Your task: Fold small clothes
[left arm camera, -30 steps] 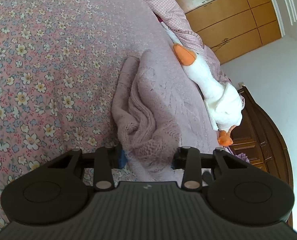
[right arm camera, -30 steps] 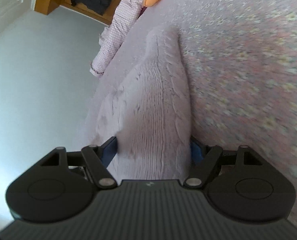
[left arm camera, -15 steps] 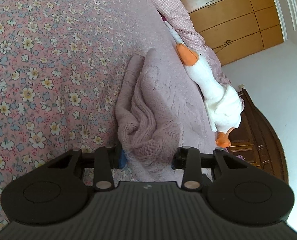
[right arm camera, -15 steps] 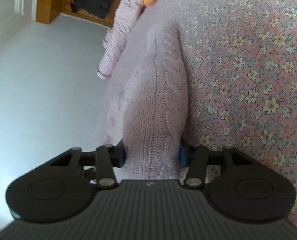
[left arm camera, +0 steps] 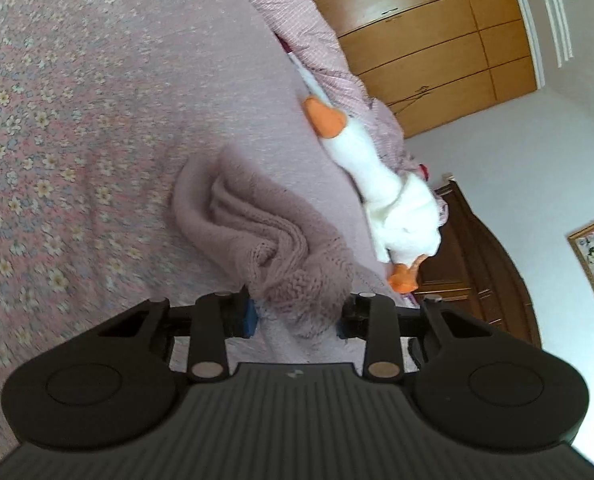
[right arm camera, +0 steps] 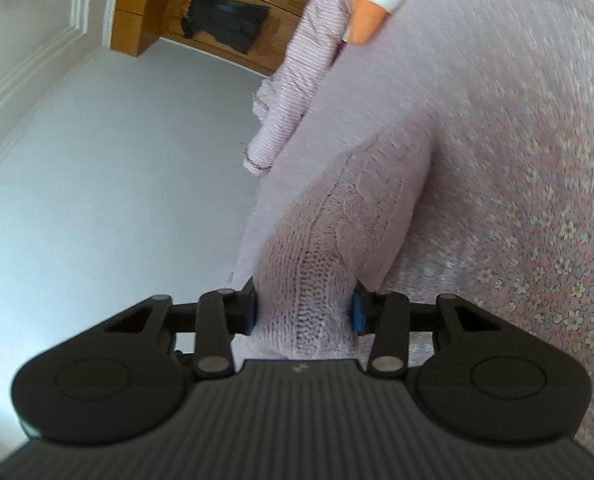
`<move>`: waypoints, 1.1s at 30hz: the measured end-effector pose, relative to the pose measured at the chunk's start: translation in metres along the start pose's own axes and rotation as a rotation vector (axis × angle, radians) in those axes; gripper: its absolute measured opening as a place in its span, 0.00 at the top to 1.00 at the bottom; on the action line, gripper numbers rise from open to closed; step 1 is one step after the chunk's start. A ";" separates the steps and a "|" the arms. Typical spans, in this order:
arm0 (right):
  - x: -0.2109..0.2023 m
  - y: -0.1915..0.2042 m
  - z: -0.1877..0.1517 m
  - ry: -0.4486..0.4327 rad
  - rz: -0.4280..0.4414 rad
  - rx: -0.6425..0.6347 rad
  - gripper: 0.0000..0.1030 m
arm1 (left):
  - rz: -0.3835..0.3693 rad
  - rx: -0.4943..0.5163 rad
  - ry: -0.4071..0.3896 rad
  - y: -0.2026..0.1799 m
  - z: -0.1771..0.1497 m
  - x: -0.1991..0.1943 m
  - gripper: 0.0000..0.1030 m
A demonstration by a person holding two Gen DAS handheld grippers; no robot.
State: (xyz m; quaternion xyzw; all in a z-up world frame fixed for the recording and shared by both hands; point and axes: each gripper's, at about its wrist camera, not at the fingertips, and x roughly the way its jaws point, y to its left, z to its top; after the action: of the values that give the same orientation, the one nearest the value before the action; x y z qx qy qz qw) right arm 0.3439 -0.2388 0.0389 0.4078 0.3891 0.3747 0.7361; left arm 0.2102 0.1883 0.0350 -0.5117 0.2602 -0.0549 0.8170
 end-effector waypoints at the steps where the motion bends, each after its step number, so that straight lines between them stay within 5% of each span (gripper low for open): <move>1: -0.005 0.004 0.002 -0.007 0.004 -0.001 0.57 | -0.008 -0.004 0.000 -0.008 -0.001 -0.001 0.63; 9: -0.044 0.020 0.017 -0.077 0.029 -0.014 0.57 | -0.053 0.052 0.004 -0.072 -0.008 -0.002 0.63; 16: -0.066 0.000 0.051 -0.152 0.026 0.021 0.57 | -0.070 0.084 0.045 -0.110 -0.014 0.043 0.63; 24: -0.035 -0.016 0.140 -0.185 0.015 0.012 0.57 | -0.063 0.125 0.038 -0.151 0.022 0.132 0.63; 29: -0.014 -0.010 0.194 -0.245 0.078 -0.042 0.57 | -0.115 0.171 -0.017 -0.188 0.059 0.175 0.63; 33: -0.004 -0.025 0.208 -0.262 0.079 -0.063 0.57 | -0.115 0.252 -0.041 -0.193 0.057 0.192 0.63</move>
State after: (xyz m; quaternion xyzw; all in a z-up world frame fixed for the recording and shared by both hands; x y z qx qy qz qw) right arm 0.5305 -0.3162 0.0939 0.4450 0.2614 0.3589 0.7777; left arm 0.4365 0.0751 0.1500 -0.4200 0.2045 -0.1236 0.8755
